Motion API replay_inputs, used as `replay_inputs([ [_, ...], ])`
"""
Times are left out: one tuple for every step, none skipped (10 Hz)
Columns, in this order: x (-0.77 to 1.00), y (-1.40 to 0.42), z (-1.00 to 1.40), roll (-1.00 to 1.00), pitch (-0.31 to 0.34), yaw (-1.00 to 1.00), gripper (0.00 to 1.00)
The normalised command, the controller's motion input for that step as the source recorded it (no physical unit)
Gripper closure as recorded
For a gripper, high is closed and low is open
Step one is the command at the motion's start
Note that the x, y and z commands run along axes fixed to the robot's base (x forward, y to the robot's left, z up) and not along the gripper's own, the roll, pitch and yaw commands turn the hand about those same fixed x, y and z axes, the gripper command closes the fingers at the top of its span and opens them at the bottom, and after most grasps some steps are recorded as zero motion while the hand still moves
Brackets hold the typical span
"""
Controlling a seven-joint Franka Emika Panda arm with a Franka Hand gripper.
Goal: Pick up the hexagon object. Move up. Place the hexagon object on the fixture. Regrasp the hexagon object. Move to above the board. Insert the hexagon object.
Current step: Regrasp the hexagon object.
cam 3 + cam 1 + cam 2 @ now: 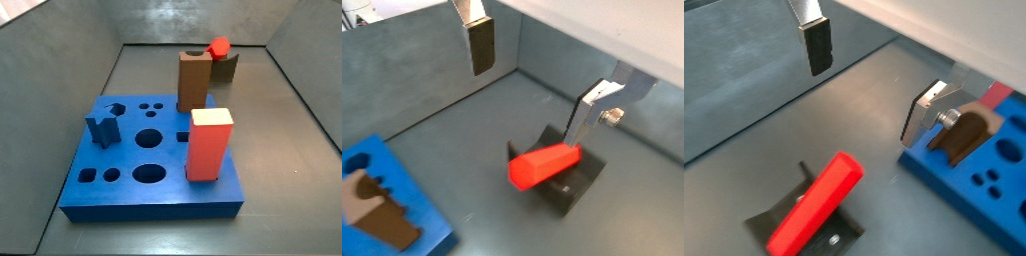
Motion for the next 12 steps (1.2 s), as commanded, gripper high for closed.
replay_inputs([
  [0.00, -0.01, 0.01, 1.00, 0.025, 0.04, 0.00],
  [0.01, -0.02, 0.01, 1.00, 0.030, 0.05, 0.00],
  [0.02, -0.02, 0.00, 1.00, 0.040, 0.05, 0.00],
  [0.04, -0.02, 0.00, 1.00, 0.049, 0.05, 0.00],
  [0.05, -0.02, 0.00, 1.00, 0.058, 0.05, 0.00],
  [0.07, -0.03, 0.00, 1.00, 0.077, 0.06, 0.00],
  [0.08, -0.03, 0.00, 1.00, 0.093, 0.07, 0.00],
  [0.09, -0.04, 0.00, 1.00, 0.106, 0.07, 0.00],
  [0.10, -0.04, -0.01, 1.00, 0.143, 0.10, 0.00],
  [0.10, -0.04, 0.00, 1.00, 0.156, 0.11, 0.00],
  [0.10, -0.05, -0.01, 1.00, 0.184, 0.14, 0.00],
  [0.10, -0.05, -0.01, 1.00, 0.205, 0.18, 0.00],
])
